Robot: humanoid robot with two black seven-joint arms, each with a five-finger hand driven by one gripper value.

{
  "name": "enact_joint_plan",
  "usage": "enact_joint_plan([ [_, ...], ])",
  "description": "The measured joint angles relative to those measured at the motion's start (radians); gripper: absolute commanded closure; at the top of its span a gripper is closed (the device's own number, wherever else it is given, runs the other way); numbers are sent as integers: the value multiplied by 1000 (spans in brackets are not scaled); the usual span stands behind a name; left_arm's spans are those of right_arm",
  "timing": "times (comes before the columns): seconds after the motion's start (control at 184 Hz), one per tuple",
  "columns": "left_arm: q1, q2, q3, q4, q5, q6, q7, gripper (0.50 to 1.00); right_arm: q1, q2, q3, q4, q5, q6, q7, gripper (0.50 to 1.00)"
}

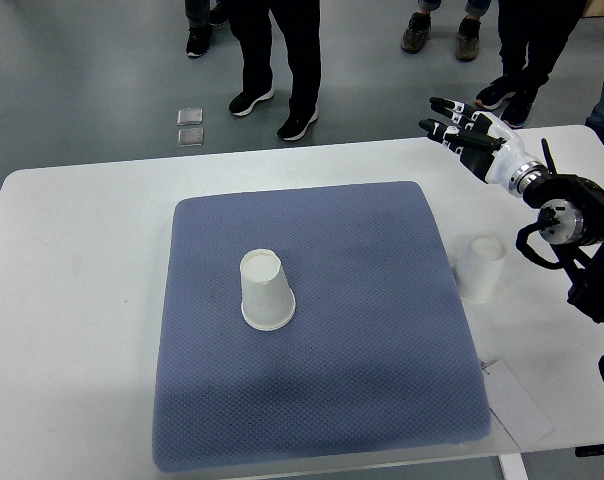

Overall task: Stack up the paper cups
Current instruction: 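Move the right hand down toward the standing white paper cup beside the mat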

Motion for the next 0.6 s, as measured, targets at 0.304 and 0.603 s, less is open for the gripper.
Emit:
enact_joint_plan([
  [0.304, -1, 0, -3, -5, 0, -1, 11, 500, 2, -3, 0, 0, 0, 0, 0, 585],
  [0.603, 3, 0, -1, 2, 0, 0, 12, 500, 0, -6, 2, 0, 0, 13, 0, 587],
])
